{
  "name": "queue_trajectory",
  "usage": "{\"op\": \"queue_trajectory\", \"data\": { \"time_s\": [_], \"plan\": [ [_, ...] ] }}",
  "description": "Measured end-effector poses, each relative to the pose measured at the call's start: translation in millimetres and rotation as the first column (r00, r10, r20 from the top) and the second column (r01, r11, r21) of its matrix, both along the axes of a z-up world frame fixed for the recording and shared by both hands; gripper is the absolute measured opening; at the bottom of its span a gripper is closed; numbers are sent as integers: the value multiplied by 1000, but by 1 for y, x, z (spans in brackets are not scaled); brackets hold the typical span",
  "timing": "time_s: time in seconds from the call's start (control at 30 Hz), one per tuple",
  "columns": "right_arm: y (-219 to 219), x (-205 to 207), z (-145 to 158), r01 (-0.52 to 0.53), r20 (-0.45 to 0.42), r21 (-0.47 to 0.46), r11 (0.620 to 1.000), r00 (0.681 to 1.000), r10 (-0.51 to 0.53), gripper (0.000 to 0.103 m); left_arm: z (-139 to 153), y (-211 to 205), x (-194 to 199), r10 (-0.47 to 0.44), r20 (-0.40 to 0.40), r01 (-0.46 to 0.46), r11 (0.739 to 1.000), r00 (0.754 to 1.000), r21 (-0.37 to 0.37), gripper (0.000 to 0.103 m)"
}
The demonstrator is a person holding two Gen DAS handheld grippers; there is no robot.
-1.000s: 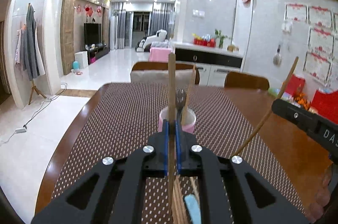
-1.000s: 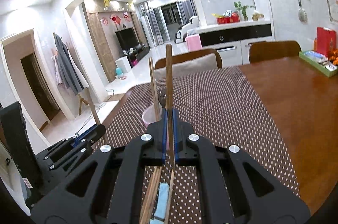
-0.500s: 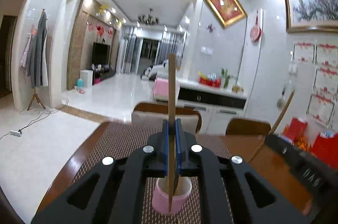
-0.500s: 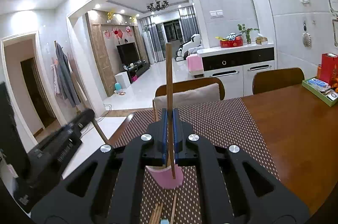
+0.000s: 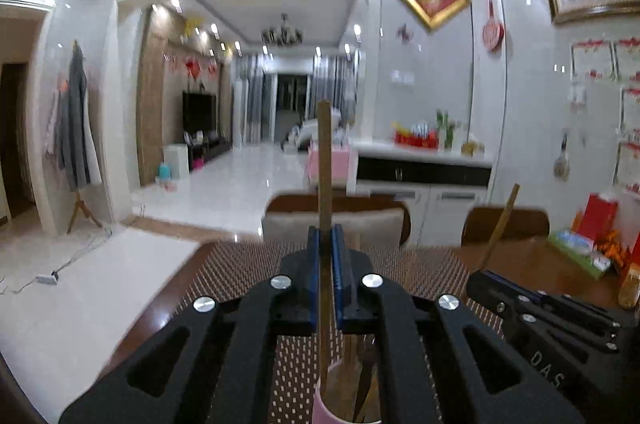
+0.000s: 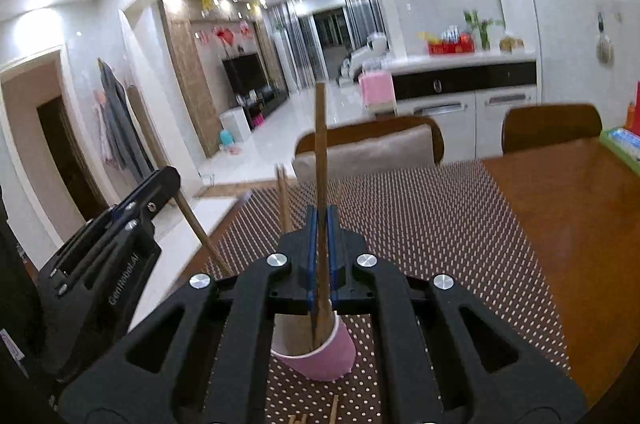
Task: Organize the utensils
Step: 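Lower both chopsticks into the pink cup and open both tools, then move both tools back over the remaining chopsticks and light blue knife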
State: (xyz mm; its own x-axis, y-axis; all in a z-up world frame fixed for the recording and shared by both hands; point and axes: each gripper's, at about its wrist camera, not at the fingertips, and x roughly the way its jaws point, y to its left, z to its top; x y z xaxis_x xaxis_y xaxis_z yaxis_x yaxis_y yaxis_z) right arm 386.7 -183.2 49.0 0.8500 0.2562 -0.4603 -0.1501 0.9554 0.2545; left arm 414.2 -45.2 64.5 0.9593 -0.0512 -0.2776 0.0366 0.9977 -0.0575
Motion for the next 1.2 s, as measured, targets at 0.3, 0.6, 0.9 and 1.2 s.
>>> {"op": "queue_trajectory", "data": {
  "time_s": [0.3,0.6,0.9,1.2],
  "plan": [
    [-1,42,-72,-79,-248,61,995,964,92,6,-68,18,49,-46,-260,38,999,965,-35,23],
    [-4,31,-84,-82,-287,74,994,953,100,7,-77,21,26,-6,-247,23,998,969,66,31],
    [-4,-12,-61,-96,-247,64,993,963,109,20,-65,23,-19,-3,-219,23,996,976,88,35],
    [0,-65,-26,-67,-166,8,998,984,67,55,-38,32,-80,12,-160,5,994,987,106,45]
  ]
}}
